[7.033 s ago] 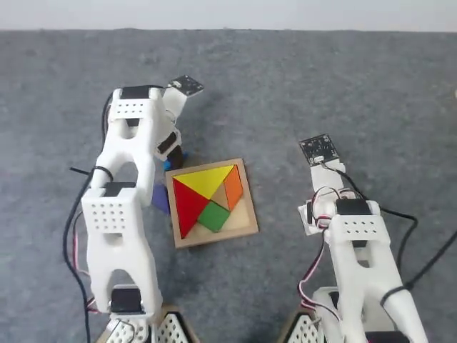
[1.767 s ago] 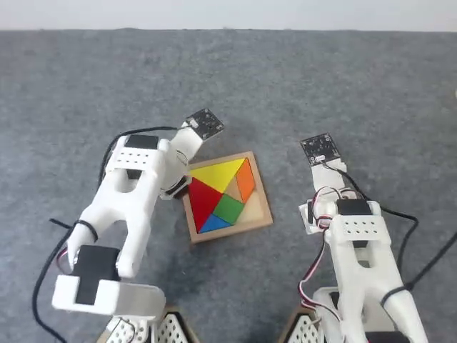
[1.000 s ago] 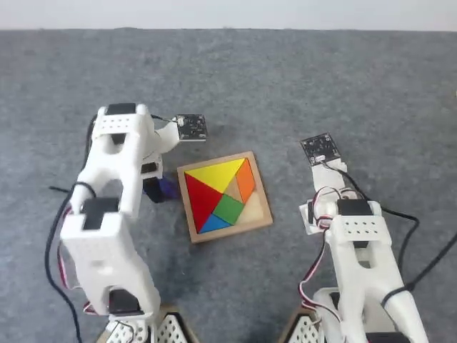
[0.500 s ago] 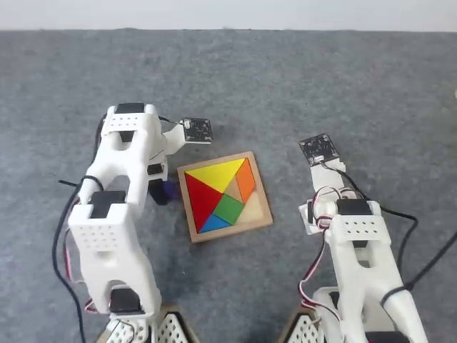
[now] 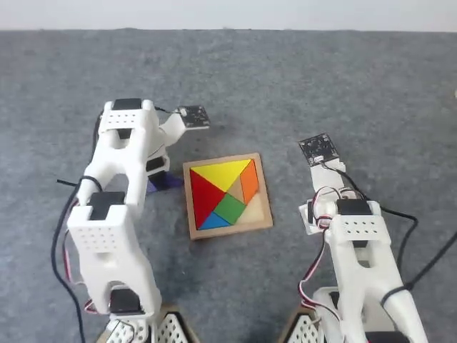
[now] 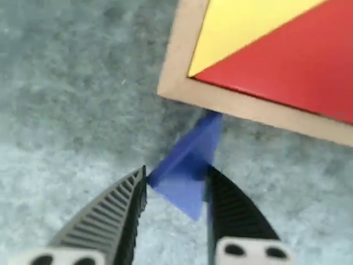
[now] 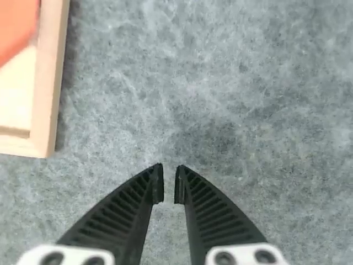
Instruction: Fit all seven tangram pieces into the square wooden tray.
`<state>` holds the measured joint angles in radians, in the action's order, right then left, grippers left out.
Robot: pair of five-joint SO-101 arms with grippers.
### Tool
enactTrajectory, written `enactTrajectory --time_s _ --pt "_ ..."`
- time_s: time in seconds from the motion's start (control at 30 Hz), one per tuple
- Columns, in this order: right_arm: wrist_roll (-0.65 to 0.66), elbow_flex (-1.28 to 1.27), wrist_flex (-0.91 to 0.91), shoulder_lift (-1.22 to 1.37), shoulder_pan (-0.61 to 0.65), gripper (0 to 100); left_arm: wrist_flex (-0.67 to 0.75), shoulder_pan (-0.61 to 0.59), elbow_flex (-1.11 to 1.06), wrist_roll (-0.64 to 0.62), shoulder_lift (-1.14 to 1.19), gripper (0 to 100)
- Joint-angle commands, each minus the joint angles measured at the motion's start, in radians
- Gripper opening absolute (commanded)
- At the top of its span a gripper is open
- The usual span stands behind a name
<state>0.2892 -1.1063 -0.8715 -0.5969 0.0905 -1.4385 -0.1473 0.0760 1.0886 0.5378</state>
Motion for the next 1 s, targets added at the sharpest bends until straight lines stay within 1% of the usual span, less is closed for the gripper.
enactTrajectory --time_s 0.0,0.17,0.37,0.4,0.5,0.57,0.67,0.73,0.97 --pt "0.008 0.006 0.015 0.001 -0.013 5.6 -0.106 0.037 0.091 -0.077 -0.087 11" --pt "0.008 0.006 0.015 0.001 -0.013 5.6 -0.192 0.055 0.116 -0.103 -0.169 10" --pt "0.008 0.006 0.012 0.001 -0.013 5.6 -0.195 0.048 0.099 -0.101 -0.158 12" --pt "0.008 0.006 0.012 0.001 -0.013 5.6 -0.189 0.048 0.097 -0.101 -0.15 14" --pt "0.008 0.006 0.012 0.001 -0.013 5.6 -0.101 0.043 0.097 -0.101 -0.118 22" --pt "0.008 0.006 0.01 0.001 -0.013 5.6 -0.048 0.032 0.097 -0.101 -0.087 26" --pt "0.008 0.006 0.01 0.001 -0.015 5.6 -0.002 0.023 0.097 -0.1 -0.018 26" --pt "0.008 0.006 0.01 0.001 -0.015 5.6 0.014 0.017 0.099 -0.075 0.025 26" --pt "0.009 0.006 0.016 0.001 -0.015 5.6 0.003 -0.029 0.093 -0.051 0.074 26"
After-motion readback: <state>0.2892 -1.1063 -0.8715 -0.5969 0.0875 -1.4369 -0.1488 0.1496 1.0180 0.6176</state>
